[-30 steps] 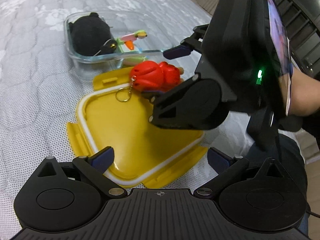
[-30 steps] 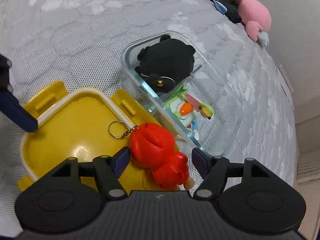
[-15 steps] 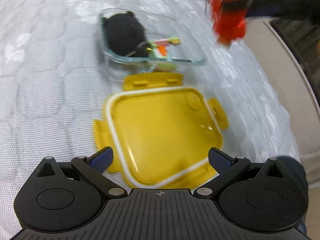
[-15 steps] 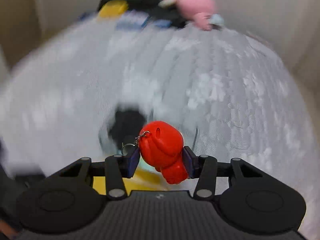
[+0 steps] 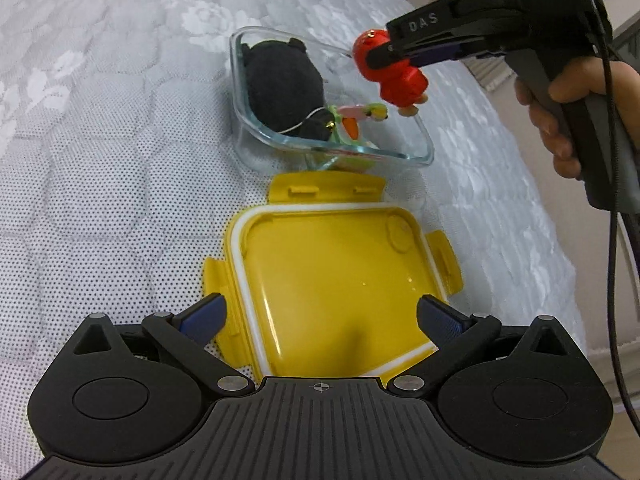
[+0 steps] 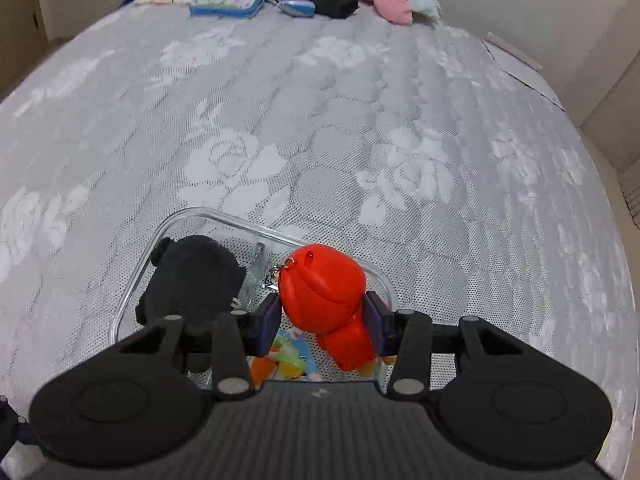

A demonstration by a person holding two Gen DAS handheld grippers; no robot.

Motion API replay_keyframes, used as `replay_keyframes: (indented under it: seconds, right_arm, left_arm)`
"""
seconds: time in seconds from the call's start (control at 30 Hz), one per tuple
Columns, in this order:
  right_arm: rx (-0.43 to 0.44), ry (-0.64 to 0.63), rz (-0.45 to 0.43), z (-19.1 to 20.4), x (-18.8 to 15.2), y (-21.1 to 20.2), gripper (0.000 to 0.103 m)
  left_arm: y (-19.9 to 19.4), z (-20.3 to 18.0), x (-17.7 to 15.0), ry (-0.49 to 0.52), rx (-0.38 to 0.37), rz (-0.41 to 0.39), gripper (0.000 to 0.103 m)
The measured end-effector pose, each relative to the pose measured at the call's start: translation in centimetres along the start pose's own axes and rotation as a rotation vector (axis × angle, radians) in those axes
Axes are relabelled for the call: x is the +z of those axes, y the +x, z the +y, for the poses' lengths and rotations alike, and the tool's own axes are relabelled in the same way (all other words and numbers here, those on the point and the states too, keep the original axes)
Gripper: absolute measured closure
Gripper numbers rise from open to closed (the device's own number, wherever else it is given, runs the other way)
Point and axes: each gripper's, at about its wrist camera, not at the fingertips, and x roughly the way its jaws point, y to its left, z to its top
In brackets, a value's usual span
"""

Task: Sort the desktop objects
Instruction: 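Carry the red doll with the right gripper and lower it into the glass container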

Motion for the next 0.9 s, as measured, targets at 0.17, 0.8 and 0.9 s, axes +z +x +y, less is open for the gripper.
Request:
replay_keyframes:
  seconds: [0.17, 0.8, 0.9]
  right_arm:
    - [0.104, 0.139, 0.028, -0.7, 0.4, -0.1, 0.069]
    - [0.07, 0.318, -0.009, -1.7, -1.1, 1.4, 0.066]
    - [0.051, 0.308, -0.001, -1.0, -0.9, 2.5, 0.066]
  left_arm:
    - [0.1, -0.2, -0.1, 0.011, 0.004, 0.006, 0.0]
    - [0.2, -0.6, -0.4, 0.033, 0.007, 0.021, 0.0]
    - [0.2, -0.6, -0.4, 0.038, 0.004, 0.026, 0.0]
